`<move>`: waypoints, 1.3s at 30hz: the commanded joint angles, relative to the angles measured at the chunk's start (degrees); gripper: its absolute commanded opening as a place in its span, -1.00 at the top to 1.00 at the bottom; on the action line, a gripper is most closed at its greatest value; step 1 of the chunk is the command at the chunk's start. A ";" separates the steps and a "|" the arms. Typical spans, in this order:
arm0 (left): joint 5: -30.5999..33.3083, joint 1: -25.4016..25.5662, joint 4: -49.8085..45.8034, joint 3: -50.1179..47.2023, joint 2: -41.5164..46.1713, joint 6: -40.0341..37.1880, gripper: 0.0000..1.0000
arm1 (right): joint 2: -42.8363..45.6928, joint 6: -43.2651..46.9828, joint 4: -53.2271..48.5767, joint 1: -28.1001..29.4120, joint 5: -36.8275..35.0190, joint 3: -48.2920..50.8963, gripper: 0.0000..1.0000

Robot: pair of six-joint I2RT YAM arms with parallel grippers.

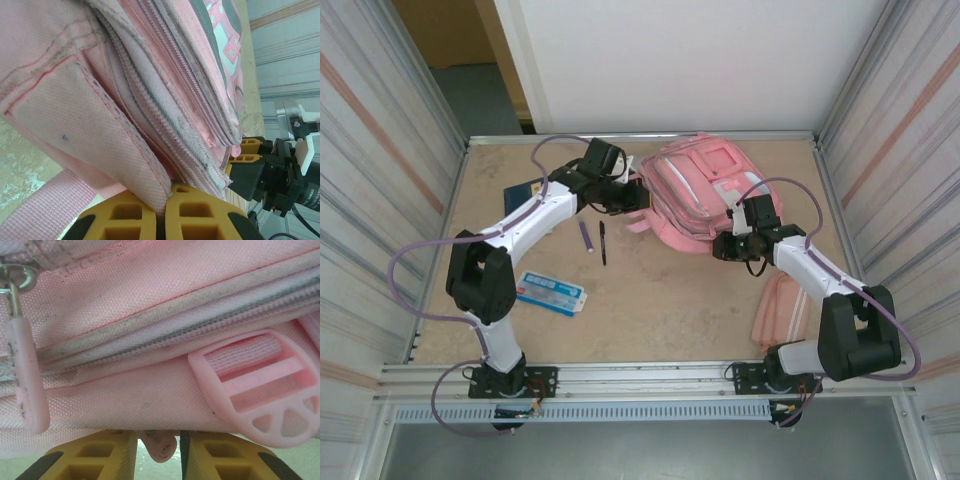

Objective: Pack books, pencil case, and school supplies into a backpack

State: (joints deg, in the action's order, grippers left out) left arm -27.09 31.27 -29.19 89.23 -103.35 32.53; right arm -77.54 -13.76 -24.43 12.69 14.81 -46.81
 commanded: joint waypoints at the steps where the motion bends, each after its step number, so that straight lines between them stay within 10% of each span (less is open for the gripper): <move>1: -4.25 0.70 -0.34 3.55 4.13 -1.78 1.00 | 1.60 1.54 1.25 0.70 -1.93 0.72 0.48; 11: -5.12 1.33 -2.19 3.96 4.26 -2.47 1.00 | 1.38 1.88 -2.62 6.58 -11.82 -1.44 0.78; 27: -2.13 2.56 -0.71 0.68 2.70 -2.96 1.00 | 6.27 -1.67 -4.21 7.93 14.84 -4.73 1.00; 39: -3.99 5.18 7.93 -5.16 0.62 5.99 1.00 | -1.59 -12.80 3.47 16.64 17.96 -11.75 1.00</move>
State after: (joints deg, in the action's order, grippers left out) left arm -25.87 33.47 -26.89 85.27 -102.74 34.54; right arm -78.50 -23.16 -28.40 26.68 27.33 -53.54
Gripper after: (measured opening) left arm 0.077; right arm 0.052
